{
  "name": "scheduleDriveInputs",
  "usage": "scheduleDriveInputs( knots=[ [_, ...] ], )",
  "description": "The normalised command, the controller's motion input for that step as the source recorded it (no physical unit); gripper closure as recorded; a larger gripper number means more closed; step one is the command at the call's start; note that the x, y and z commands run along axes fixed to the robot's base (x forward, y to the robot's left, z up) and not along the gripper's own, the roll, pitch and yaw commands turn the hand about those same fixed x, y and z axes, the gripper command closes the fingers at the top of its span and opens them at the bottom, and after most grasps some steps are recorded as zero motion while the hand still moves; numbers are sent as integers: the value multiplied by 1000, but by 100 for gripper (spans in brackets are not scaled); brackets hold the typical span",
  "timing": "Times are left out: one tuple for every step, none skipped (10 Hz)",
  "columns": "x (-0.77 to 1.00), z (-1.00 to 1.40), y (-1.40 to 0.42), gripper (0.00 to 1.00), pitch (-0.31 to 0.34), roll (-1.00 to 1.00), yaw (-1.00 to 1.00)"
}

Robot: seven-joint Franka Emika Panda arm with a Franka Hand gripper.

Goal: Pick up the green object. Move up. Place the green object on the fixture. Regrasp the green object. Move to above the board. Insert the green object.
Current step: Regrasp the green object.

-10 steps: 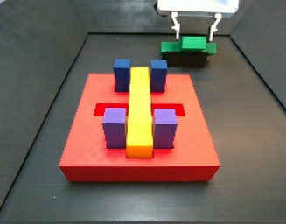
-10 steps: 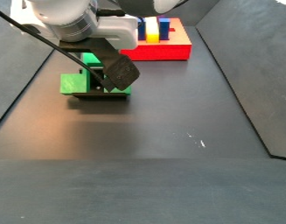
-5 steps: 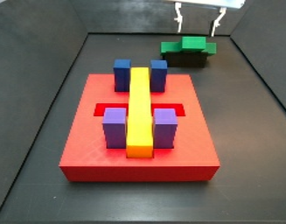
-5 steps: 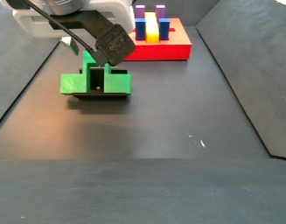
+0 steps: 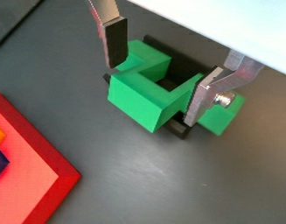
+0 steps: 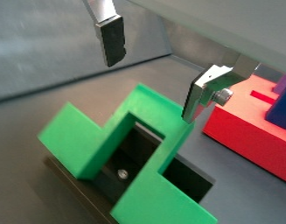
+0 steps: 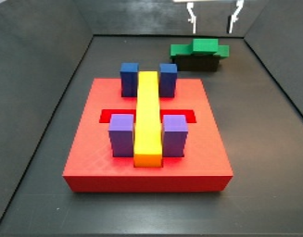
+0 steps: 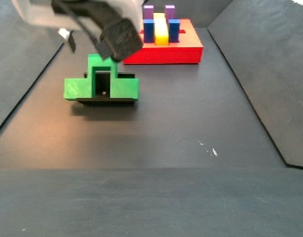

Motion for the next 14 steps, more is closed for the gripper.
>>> scheduleDriveInputs(
  knots=[
    [-191,466,-203,0,-174,917,154],
    [40,306,-257,0,0,1000,214],
    [66,163,-191,0,6,1000,160],
    [40,40,-131,0,66,1000,143],
    [17,40,-114,0,97,1000,177],
    [0,43,-123,0,137,1000,180],
    [0,60,-146,0,203,1000,186],
    [0,0,-194,0,134,1000,243],
    [94,0,-174,0,74,1000,277],
    [143,0,-109,0,109,1000,249],
    [0,0,-134,0,211,1000,349],
    [0,0,-100,0,243,1000,357],
    [89,0,-83,0,286,1000,306],
    [194,0,-134,0,283,1000,260]
  ],
)
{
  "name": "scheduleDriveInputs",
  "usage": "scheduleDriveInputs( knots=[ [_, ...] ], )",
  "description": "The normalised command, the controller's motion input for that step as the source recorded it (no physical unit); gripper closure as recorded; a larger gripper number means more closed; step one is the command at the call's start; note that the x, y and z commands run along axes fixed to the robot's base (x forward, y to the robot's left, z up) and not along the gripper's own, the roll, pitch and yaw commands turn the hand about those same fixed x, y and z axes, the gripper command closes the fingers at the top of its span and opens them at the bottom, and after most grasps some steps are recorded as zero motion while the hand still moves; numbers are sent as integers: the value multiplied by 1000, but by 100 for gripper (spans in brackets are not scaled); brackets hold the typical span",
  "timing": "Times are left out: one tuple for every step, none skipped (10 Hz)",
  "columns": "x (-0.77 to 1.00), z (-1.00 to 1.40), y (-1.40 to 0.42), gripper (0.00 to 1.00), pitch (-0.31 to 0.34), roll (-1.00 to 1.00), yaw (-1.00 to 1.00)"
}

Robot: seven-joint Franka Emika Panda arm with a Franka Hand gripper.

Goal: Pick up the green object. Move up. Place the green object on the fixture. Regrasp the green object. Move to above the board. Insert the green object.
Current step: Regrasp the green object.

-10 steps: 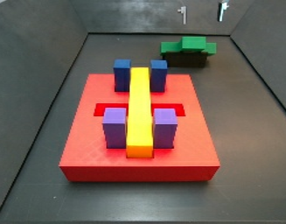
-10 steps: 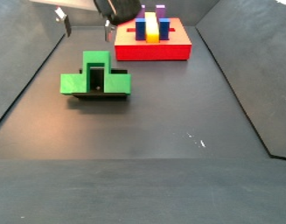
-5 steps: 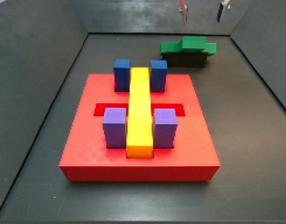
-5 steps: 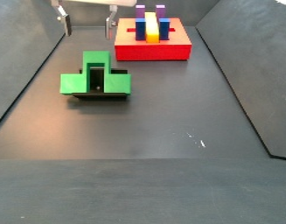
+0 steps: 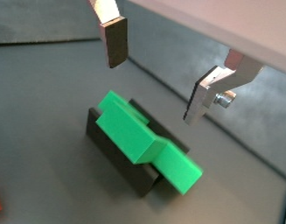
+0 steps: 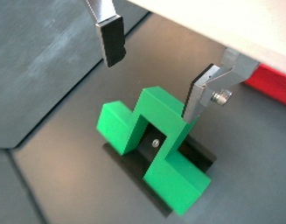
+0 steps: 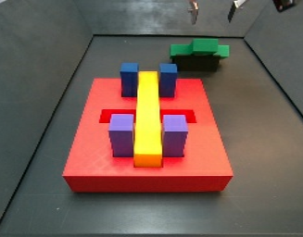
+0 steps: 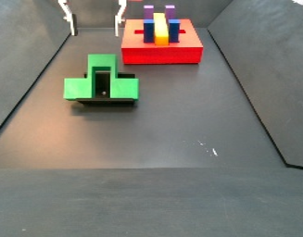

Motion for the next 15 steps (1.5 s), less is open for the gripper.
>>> scheduleDriveInputs(
  knots=[
    [320,-17,-160,0,297,1000,223],
    [463,-160,-211,0,283,974,191],
    [591,-234,-243,0,214,897,169],
    [589,-160,-174,0,209,1000,154],
    [317,-66,-114,0,280,1000,183],
    [186,-200,-100,0,231,877,234],
    [209,-229,-86,0,229,891,251],
    [200,-257,-120,0,211,791,291],
    [129,-291,-80,0,100,506,337],
    [214,-217,-94,0,51,323,340],
    [297,-169,-29,0,0,103,291],
    [471,-254,0,0,0,0,191],
    [449,-340,11,0,0,0,143],
    [240,-269,46,0,0,0,86],
    [0,-103,57,0,0,0,51]
  ],
)
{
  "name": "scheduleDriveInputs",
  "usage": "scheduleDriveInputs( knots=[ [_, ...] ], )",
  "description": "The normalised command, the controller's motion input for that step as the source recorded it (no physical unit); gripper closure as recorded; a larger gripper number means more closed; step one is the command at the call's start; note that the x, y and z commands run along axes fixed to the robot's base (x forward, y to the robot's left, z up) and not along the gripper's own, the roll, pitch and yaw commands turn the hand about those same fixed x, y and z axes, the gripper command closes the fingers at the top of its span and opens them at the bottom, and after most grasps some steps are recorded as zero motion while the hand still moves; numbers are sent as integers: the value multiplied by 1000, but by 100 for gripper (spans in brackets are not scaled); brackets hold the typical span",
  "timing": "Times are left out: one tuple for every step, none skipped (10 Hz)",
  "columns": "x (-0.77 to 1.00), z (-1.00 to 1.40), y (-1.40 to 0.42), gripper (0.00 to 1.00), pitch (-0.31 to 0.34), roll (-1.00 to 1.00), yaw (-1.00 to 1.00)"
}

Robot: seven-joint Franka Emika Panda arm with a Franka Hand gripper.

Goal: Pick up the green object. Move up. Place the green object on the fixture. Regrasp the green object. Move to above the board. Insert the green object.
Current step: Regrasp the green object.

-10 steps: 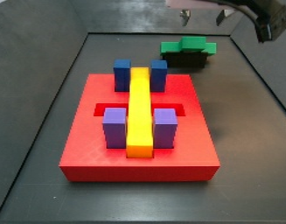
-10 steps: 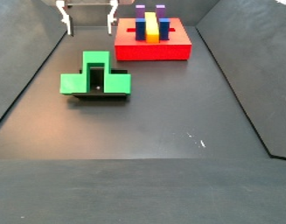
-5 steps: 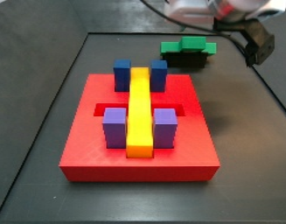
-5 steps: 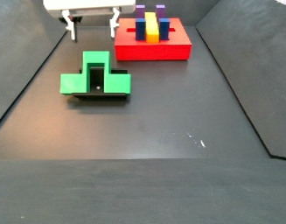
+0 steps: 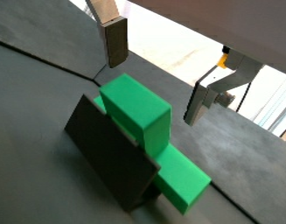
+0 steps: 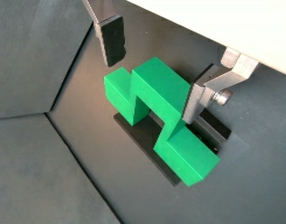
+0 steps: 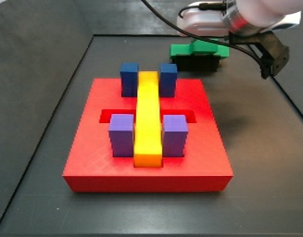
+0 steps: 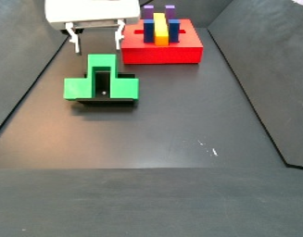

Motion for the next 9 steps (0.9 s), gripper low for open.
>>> scheduleDriveInputs(
  knots=[
    [0,-66,51,0,0,0,0],
    [0,-129,37,0,0,0,0],
    [0,-180,26,0,0,0,0],
    [0,-180,31,0,0,14,0],
    [0,-166,0,0,0,0,0],
    [0,-194,0,0,0,0,0],
    [0,-206,0,0,0,11,0],
    [0,-217,23,0,0,49,3],
    [0,-203,40,0,0,40,9]
  ],
)
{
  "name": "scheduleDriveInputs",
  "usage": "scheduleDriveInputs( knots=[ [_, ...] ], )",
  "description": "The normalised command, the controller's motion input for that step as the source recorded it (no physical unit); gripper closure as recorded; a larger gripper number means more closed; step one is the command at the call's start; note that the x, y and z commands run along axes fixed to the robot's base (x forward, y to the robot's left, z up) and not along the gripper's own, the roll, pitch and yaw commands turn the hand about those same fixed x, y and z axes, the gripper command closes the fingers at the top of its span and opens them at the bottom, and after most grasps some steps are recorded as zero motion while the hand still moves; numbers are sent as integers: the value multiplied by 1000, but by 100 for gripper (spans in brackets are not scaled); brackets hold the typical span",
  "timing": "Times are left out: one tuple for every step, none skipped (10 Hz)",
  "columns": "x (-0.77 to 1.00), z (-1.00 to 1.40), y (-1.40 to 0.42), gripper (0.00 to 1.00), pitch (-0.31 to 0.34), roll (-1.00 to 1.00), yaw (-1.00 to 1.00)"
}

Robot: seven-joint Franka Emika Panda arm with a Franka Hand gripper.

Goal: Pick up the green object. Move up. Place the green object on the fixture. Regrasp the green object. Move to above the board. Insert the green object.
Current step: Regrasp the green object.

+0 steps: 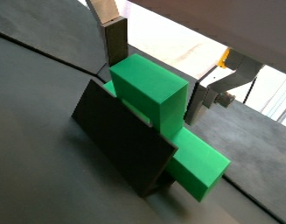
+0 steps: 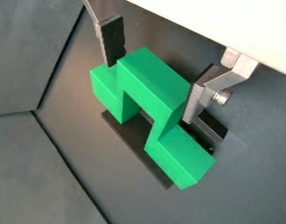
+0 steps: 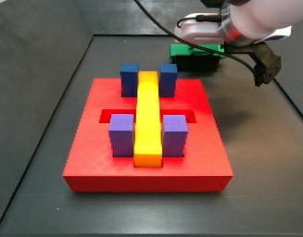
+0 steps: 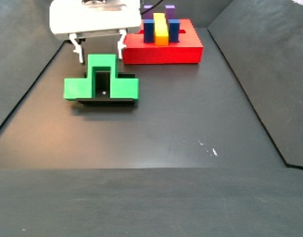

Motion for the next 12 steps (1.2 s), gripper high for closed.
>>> scheduleDriveInputs(
  knots=[
    [0,-106,126,0,0,0,0],
    [0,-51,174,0,0,0,0],
    [0,-54,126,0,0,0,0],
    [0,0,0,0,0,51,0],
    [0,-31,0,0,17,197,0],
    [0,-160,0,0,0,177,0],
    [0,-120,0,0,0,137,0],
    [0,-109,0,0,0,97,0],
    [0,0,0,0,0,0,0],
    [0,0,0,100,0,0,0],
    [0,0,0,100,0,0,0],
    [0,0,0,100,0,0,0]
  ],
)
